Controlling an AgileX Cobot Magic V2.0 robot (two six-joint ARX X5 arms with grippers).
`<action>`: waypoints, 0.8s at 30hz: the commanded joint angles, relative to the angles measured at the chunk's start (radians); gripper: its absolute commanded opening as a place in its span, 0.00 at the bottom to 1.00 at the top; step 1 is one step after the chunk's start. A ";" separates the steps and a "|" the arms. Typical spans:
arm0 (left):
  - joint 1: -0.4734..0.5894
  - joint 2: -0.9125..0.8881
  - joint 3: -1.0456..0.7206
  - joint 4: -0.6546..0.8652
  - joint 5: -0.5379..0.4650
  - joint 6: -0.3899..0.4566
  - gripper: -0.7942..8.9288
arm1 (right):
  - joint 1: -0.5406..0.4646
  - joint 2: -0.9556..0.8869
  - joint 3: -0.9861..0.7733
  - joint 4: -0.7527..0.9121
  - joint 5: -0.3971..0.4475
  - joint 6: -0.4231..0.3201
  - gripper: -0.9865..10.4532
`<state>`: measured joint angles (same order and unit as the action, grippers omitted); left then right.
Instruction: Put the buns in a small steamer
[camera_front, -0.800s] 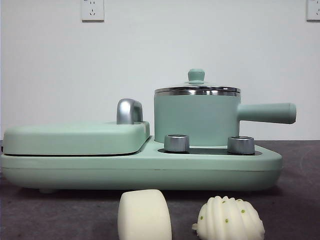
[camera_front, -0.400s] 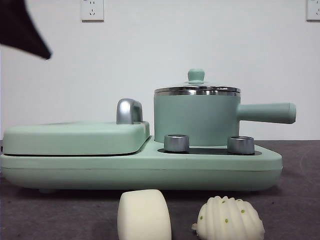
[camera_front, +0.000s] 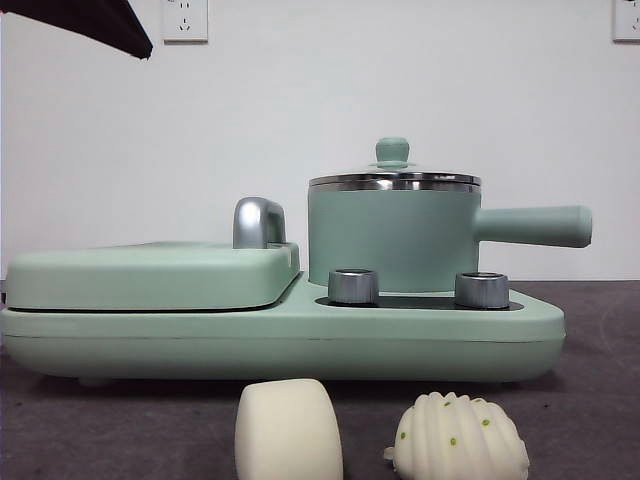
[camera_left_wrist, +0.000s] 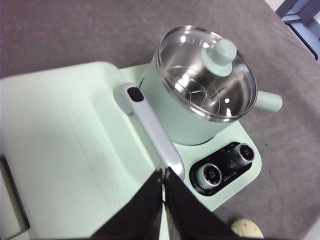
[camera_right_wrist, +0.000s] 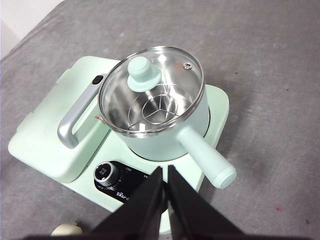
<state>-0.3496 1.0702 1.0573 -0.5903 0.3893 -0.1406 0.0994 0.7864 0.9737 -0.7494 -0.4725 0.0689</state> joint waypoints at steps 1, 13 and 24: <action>-0.005 0.011 0.023 0.016 0.004 0.025 0.09 | 0.004 0.003 0.019 0.008 -0.005 -0.019 0.10; -0.005 0.011 0.023 0.051 0.004 -0.004 0.63 | 0.004 0.004 0.019 0.008 0.002 -0.017 0.49; -0.045 0.118 0.139 -0.032 0.004 0.021 0.63 | 0.004 0.003 0.019 0.008 -0.002 0.006 0.49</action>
<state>-0.3878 1.1687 1.1622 -0.6300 0.3901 -0.1478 0.0994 0.7853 0.9737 -0.7494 -0.4713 0.0608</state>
